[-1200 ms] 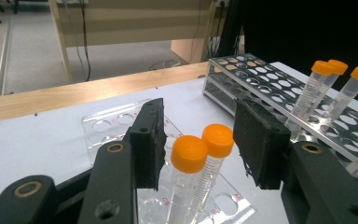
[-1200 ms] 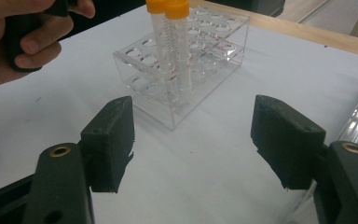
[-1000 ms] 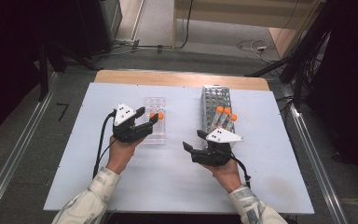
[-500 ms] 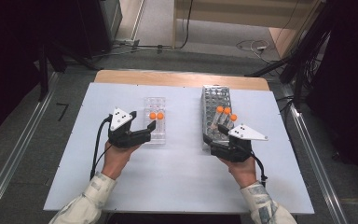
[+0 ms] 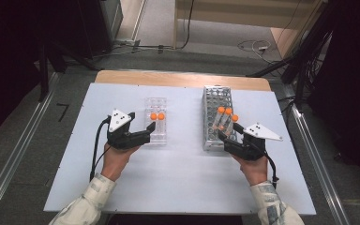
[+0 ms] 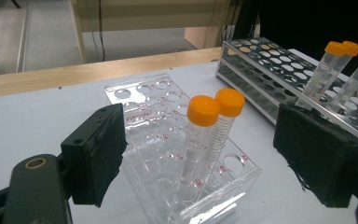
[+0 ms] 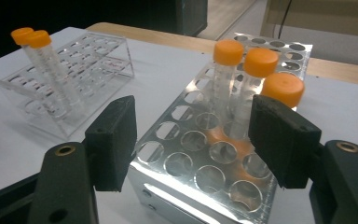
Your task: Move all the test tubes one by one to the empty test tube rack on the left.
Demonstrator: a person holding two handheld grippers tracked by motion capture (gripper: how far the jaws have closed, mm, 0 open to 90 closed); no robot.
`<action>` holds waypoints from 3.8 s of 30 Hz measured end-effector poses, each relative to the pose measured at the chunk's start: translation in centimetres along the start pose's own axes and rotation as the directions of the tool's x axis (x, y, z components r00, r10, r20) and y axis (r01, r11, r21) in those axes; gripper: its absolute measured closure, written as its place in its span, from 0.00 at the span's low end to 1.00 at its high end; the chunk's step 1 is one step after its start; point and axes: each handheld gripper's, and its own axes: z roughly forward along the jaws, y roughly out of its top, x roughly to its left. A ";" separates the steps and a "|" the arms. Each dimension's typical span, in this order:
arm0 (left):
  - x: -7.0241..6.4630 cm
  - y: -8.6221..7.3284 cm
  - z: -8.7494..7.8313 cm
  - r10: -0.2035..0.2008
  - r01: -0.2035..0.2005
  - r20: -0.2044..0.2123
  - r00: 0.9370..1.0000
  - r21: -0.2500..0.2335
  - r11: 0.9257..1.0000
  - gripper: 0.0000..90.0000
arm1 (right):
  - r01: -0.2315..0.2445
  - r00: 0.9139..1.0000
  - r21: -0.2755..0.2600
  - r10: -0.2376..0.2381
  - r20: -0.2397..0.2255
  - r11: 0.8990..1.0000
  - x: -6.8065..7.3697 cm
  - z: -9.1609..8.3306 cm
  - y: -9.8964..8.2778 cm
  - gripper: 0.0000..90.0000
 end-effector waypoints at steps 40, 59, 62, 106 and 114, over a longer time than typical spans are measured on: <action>-0.6 -0.4 0.4 0.014 -0.015 0.010 1.000 0.018 1.000 0.19 | -0.022 0.992 0.015 0.020 0.125 1.000 -3.1 2.8 -1.0 0.54; -0.6 -0.5 0.5 0.017 -0.018 0.013 1.000 0.025 1.000 0.19 | -0.009 0.991 0.022 0.006 0.134 1.000 -3.3 3.5 -1.2 0.76; -0.6 -0.5 0.5 0.017 -0.018 0.013 1.000 0.025 1.000 0.19 | -0.011 0.991 0.024 0.007 0.136 1.000 -3.4 3.5 -1.2 0.78; -0.8 -0.4 0.3 0.023 -0.024 0.014 1.000 0.013 1.000 0.19 | 0.034 0.993 -0.127 -0.019 0.118 0.991 -1.4 -0.4 2.0 0.80; -0.9 -0.4 0.2 0.025 -0.025 0.019 1.000 0.010 1.000 0.19 | 0.019 0.999 -0.127 -0.015 0.031 0.992 0.1 -0.5 2.3 0.80</action>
